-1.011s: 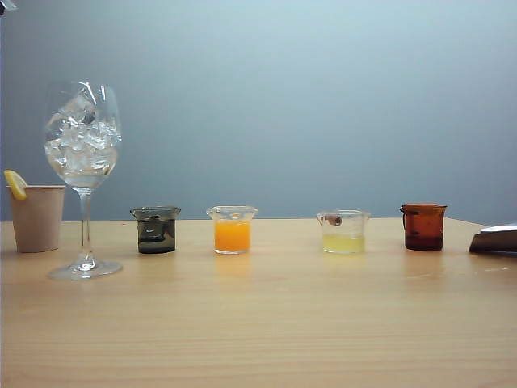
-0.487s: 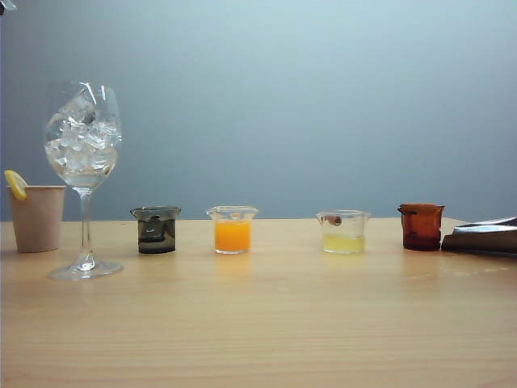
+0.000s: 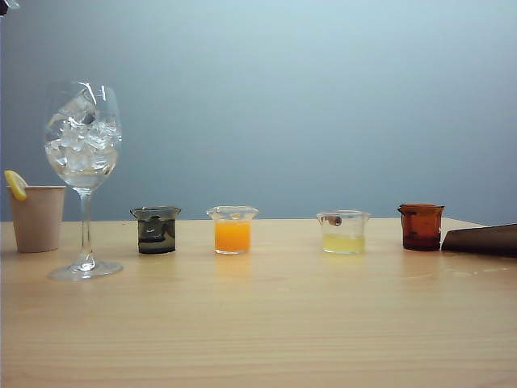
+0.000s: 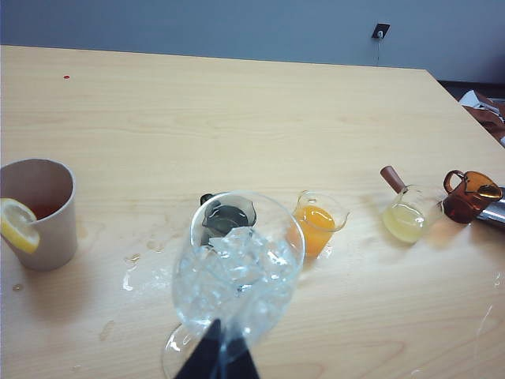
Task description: Pick up the ice scoop on the desk filled with ice cubes, pour the ice into the goblet, and finally put the scoop back on the table.
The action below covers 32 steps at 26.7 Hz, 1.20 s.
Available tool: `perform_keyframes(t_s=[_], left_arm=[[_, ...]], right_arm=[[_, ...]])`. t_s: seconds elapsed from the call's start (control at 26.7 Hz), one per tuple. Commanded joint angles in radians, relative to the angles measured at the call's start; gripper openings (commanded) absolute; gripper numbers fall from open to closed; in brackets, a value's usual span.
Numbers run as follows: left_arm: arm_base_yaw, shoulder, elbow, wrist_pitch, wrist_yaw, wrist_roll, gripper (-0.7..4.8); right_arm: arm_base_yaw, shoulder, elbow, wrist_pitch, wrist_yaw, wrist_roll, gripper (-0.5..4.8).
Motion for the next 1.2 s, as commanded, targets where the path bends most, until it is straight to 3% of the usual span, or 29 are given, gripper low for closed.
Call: perform_keyframes(t_s=[0.04, 0.19, 0.26, 0.3, 0.34, 0.41, 0.56, 0.64, 0.75, 0.86, 1.2], left_arm=[[0.001, -0.002, 0.005, 0.015, 0.005, 0.002, -0.06], [0.001, -0.002, 0.005, 0.024, 0.004, 0.000, -0.05], [0.001, -0.002, 0.005, 0.023, 0.004, 0.000, -0.05], [0.001, -0.002, 0.005, 0.024, 0.003, 0.000, -0.06], [0.001, -0.003, 0.005, 0.025, 0.002, 0.000, -0.05], [0.001, -0.003, 0.005, 0.037, 0.000, 0.000, -0.06], [0.001, -0.012, 0.005, 0.085, -0.037, -0.004, -0.06], [-0.001, -0.036, 0.005, 0.106, -0.098, -0.004, -0.06], [-0.023, -0.085, -0.006, 0.113, -0.277, -0.004, -0.05], [-0.044, -0.137, -0.053, 0.154, -0.323, -0.003, -0.05], [-0.084, -0.268, -0.276, 0.300, -0.306, 0.005, -0.05]], right_arm=[[0.002, -0.064, 0.003, 0.072, -0.013, -0.056, 3.12], [0.005, -0.117, 0.003, 0.220, -0.134, -0.100, 2.34], [0.009, -0.120, 0.004, 0.308, -0.215, -0.097, 1.53], [0.022, -0.124, 0.004, 0.361, -0.253, -0.095, 0.72], [0.034, -0.126, 0.004, 0.399, -0.267, -0.095, 0.26], [0.065, -0.127, 0.004, 0.467, -0.267, -0.097, -0.04], [0.207, -0.133, 0.004, 0.523, -0.225, -0.165, -0.07], [0.309, -0.155, 0.004, 0.516, -0.175, -0.307, -0.07], [0.473, -0.212, 0.003, 0.464, -0.005, -0.483, -0.07], [0.604, -0.269, 0.003, 0.407, 0.083, -0.643, -0.07], [0.878, -0.395, 0.002, 0.070, 0.317, -0.679, -0.06]])
